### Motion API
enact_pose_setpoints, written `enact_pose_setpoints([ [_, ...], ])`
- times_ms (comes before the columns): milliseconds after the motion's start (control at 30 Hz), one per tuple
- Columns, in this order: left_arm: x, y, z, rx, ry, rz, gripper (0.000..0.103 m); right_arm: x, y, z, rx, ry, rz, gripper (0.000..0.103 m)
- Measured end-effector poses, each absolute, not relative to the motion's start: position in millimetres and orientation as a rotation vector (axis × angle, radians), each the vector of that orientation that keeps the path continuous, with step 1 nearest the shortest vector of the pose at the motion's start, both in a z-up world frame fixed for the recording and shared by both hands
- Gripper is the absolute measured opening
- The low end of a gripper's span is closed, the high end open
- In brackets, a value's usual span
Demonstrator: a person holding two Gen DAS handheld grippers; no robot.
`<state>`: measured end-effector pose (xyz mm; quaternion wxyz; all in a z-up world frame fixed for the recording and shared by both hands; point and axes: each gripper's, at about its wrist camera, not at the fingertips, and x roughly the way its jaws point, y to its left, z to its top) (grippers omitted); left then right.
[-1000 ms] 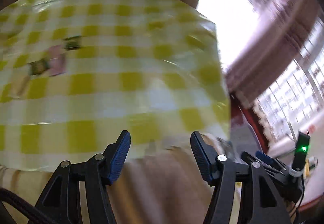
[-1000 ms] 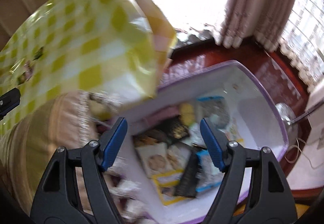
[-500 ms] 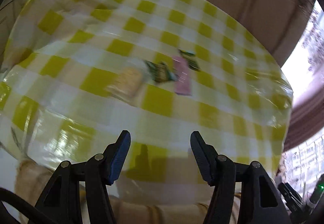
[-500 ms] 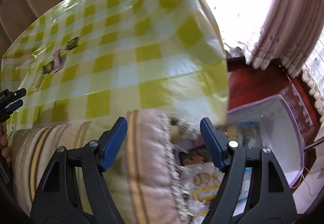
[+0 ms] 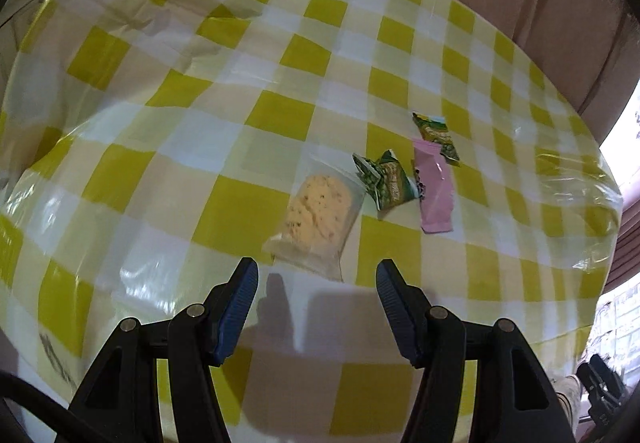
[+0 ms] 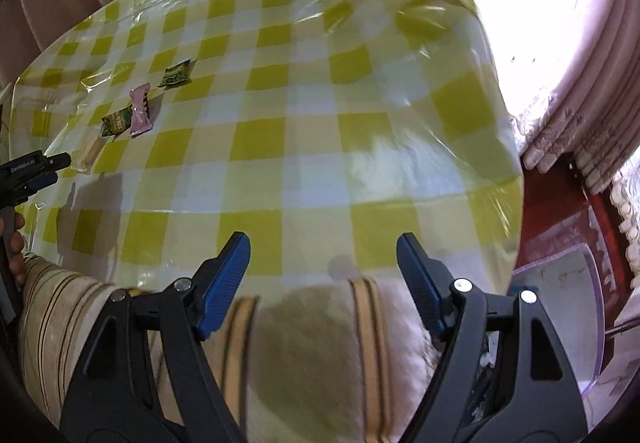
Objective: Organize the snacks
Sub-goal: 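Grasp clear cracker packet with left tool while right moves to green pea packet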
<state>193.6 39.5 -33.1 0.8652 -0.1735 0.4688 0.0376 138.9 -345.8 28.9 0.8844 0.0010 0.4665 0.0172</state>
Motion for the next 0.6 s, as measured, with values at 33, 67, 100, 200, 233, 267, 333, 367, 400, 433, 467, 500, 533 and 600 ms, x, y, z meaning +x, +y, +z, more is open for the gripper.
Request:
enact_pose_setpoints([
  [33,197.7,38.5,-34.5,-0.353,0.986,0.076,0.062,144.7,-340.9,28.0,-0.008,0.972,0.038,0.078],
  [67,201.0,37.4,-35.5,-0.343,0.988,0.072,0.062,148.3,-337.4,27.5,-0.014,0.971,0.041,0.078],
  [100,204.7,36.0,-37.1,-0.332,0.990,0.065,0.062,153.3,-333.7,27.0,-0.021,0.969,0.045,0.078],
  [200,212.7,35.0,-41.1,-0.319,0.993,0.056,0.062,170.4,-322.5,24.5,-0.038,0.966,0.054,0.078],
  [233,215.1,35.8,-43.0,-0.318,0.992,0.055,0.062,176.4,-319.3,23.7,-0.039,0.965,0.056,0.078],
  [267,216.7,35.8,-44.0,-0.316,0.992,0.055,0.062,180.6,-317.1,23.1,-0.039,0.966,0.057,0.078],
  [333,219.9,36.1,-45.5,-0.308,0.989,0.057,0.062,194.1,-309.8,22.8,-0.038,0.962,0.063,0.078],
  [367,220.9,36.3,-45.9,-0.305,0.987,0.057,0.062,197.8,-307.0,22.9,-0.039,0.959,0.064,0.078],
  [400,222.3,36.2,-46.3,-0.300,0.987,0.059,0.062,205.2,-301.3,22.8,-0.045,0.956,0.068,0.078],
  [433,223.8,35.8,-46.8,-0.293,0.986,0.062,0.062,211.3,-296.1,22.5,-0.050,0.954,0.074,0.079],
  [467,225.6,35.4,-47.5,-0.286,0.987,0.064,0.062,217.5,-291.0,22.3,-0.054,0.953,0.081,0.079],
  [500,227.3,34.9,-48.4,-0.278,0.988,0.066,0.062,224.1,-285.4,22.1,-0.059,0.952,0.087,0.079],
  [533,229.1,34.2,-49.6,-0.271,0.991,0.066,0.062,227.9,-281.9,22.0,-0.064,0.951,0.091,0.080],
  [600,232.5,33.6,-52.1,-0.264,1.000,0.059,0.062,242.2,-269.3,21.2,-0.077,0.948,0.107,0.080],
])
